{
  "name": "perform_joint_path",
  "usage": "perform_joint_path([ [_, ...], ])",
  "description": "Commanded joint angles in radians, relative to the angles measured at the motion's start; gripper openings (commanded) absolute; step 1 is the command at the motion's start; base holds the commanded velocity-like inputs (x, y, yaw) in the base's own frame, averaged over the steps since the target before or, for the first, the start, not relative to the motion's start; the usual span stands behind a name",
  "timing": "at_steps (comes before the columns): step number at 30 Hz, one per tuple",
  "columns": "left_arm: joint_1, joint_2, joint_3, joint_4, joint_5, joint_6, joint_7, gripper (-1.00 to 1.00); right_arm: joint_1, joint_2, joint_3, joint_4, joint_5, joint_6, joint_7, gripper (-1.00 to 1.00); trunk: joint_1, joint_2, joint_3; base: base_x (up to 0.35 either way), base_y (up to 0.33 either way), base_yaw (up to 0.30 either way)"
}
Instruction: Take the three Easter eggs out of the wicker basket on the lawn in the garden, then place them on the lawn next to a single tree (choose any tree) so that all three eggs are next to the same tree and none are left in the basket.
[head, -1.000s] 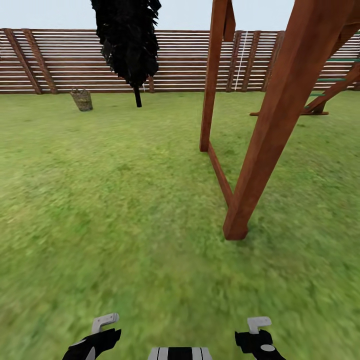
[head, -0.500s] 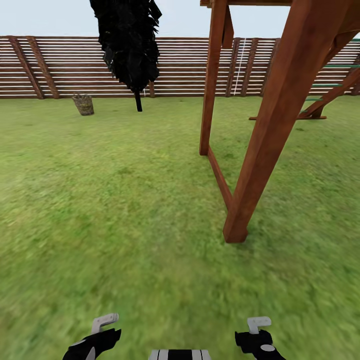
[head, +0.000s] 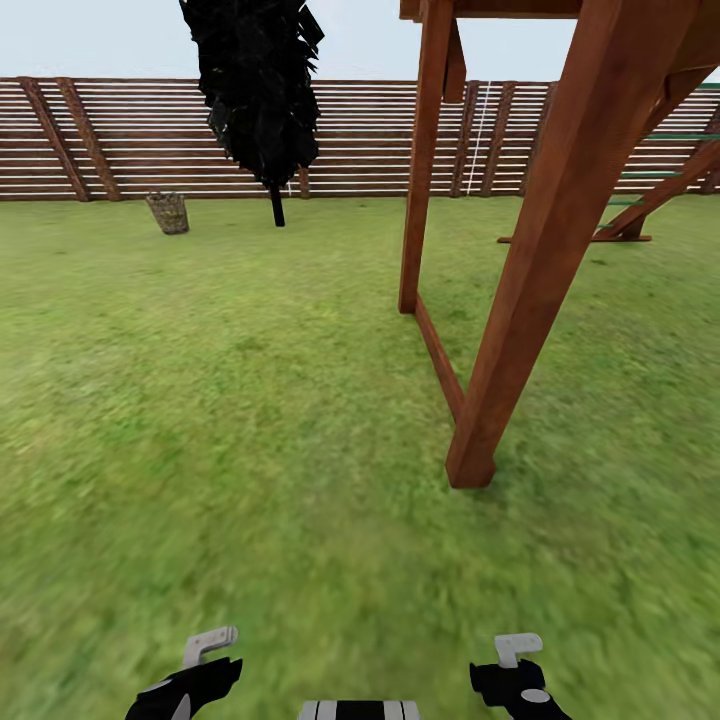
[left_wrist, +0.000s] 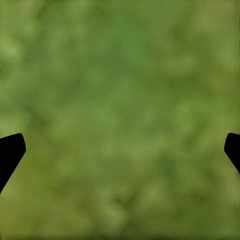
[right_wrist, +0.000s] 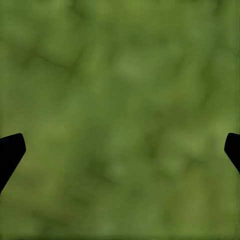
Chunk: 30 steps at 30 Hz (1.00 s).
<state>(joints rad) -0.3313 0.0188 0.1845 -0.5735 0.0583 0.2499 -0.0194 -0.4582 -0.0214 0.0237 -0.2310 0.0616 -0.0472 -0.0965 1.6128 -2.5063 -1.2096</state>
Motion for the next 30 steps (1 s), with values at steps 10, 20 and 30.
perform_joint_path([
  [10,0.0,0.0,0.003,0.01,0.006,0.005,-0.002,1.0,0.0,0.0,0.002,0.001,0.006,-0.002,-0.004,1.0,0.0,0.0,-0.002,0.121,0.046,0.0],
  [20,0.0,0.0,0.003,0.026,0.006,-0.013,-0.002,1.0,0.0,0.0,0.002,0.001,0.006,-0.002,-0.005,1.0,0.0,0.0,-0.002,0.298,0.105,0.127],
  [30,0.0,0.0,0.003,0.026,0.006,-0.014,-0.002,1.0,0.0,0.0,0.002,0.001,0.006,-0.002,-0.005,1.0,0.0,0.0,-0.002,0.304,0.098,0.007],
])
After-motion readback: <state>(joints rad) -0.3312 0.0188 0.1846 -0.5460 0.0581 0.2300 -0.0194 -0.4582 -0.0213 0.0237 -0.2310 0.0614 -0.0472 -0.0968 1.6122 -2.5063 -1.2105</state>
